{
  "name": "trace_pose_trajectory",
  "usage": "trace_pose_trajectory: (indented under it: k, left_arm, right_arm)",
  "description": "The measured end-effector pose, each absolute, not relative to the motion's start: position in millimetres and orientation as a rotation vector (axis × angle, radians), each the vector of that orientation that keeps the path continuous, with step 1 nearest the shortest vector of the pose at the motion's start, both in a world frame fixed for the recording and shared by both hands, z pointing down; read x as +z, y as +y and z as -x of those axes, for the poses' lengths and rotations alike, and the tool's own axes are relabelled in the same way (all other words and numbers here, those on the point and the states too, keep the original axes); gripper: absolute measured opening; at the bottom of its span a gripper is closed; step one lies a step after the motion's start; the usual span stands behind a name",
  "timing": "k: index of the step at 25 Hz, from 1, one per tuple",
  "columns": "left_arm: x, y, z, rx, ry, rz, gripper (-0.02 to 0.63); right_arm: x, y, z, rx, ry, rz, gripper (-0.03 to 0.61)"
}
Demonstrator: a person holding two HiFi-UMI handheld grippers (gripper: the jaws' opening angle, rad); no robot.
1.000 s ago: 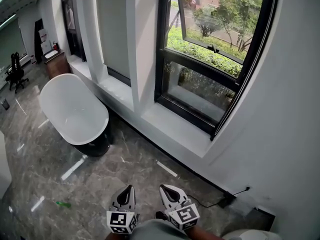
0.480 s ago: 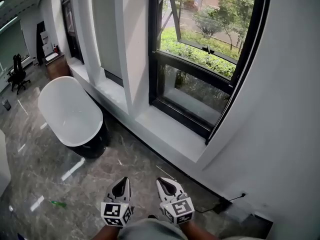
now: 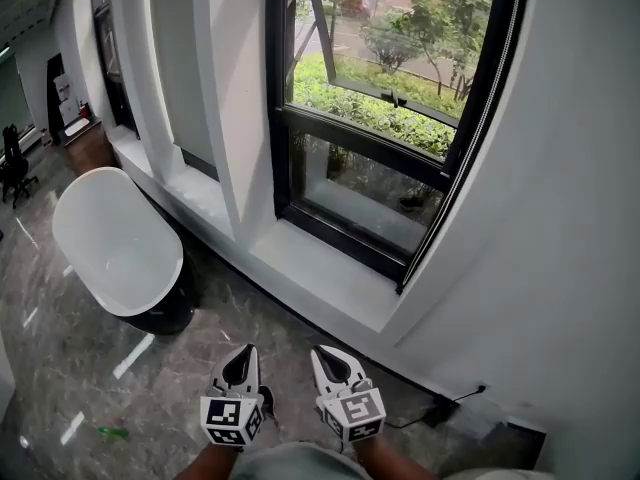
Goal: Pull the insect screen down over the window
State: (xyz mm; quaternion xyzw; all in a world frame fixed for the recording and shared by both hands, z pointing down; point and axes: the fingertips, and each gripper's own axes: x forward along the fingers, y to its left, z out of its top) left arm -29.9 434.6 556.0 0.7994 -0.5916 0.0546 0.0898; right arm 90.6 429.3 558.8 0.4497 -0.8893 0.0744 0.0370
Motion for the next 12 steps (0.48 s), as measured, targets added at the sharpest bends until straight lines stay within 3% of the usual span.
trace_pose_trajectory:
  k: [12]
  left_arm:
    - [525, 231, 84, 0.144, -1.525, -2.575, 0.012]
  right_arm:
    - [533, 252, -36, 0.191, -2.561, -1.613, -0.005]
